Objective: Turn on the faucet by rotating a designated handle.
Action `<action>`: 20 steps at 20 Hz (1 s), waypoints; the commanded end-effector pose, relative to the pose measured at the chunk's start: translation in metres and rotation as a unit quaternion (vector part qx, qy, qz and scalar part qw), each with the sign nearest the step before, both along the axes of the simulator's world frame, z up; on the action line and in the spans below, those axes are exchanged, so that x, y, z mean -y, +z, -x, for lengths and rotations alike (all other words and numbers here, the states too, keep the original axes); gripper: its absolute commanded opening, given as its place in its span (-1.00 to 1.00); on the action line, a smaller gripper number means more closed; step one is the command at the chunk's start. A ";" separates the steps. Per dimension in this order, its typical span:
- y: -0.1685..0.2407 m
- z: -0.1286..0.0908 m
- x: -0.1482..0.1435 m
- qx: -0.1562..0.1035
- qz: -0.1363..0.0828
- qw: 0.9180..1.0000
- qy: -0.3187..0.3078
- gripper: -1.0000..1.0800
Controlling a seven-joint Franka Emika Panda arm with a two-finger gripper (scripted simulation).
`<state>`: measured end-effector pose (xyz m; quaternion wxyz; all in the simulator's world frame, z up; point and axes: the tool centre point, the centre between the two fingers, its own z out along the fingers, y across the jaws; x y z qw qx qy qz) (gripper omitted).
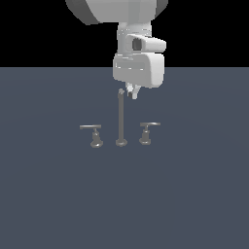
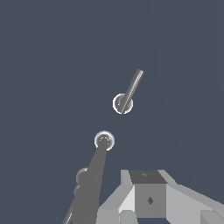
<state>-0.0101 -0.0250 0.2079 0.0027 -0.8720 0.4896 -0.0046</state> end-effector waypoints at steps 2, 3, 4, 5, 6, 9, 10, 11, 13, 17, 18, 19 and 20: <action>-0.024 -0.018 0.014 -0.001 0.001 0.999 -0.043 -1.00; -0.031 -0.023 0.018 -0.001 0.001 0.998 -0.056 -1.00; -0.038 -0.028 0.022 -0.001 0.001 0.998 -0.068 -1.00; -0.045 -0.032 0.027 -0.002 0.001 0.997 -0.081 -1.00; -0.052 -0.037 0.032 -0.002 0.001 0.996 -0.094 -1.00; -0.071 -0.049 0.045 -0.003 0.001 0.992 -0.128 -1.00; -0.076 -0.053 0.049 -0.003 0.001 0.990 -0.138 -1.00; -0.082 -0.056 0.053 -0.003 0.001 0.989 -0.148 -1.00; -0.091 -0.061 0.061 -0.004 0.001 0.986 -0.166 -1.00; -0.106 -0.070 0.073 -0.005 0.000 0.981 -0.194 -1.00; -0.109 -0.071 0.076 -0.005 0.000 0.980 -0.200 -1.00; -0.112 -0.073 0.078 -0.005 0.000 0.979 -0.204 -1.00; -0.114 -0.074 0.080 -0.005 0.000 0.978 -0.209 -1.00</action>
